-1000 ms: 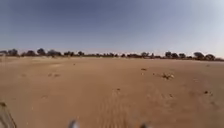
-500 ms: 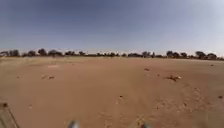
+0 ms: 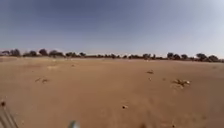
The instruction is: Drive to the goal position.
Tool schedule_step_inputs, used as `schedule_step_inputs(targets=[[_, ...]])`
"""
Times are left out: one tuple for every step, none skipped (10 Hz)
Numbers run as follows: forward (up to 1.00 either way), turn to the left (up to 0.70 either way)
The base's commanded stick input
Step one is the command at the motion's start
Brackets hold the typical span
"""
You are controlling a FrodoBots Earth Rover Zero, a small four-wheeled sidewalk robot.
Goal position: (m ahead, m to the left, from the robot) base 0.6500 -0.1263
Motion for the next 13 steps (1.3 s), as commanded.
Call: schedule_step_inputs(targets=[[0.70, 0.00], [0.70, 0.00], [0.70, 0.00], [0.70, 0.00], [0.70, 0.00], [0.70, 0.00], [0.70, 0.00], [0.70, 0.00], [0.70, 0.00], [0.70, 0.00], [0.70, 0.00], [0.70, 0.00], [0.70, 0.00]])
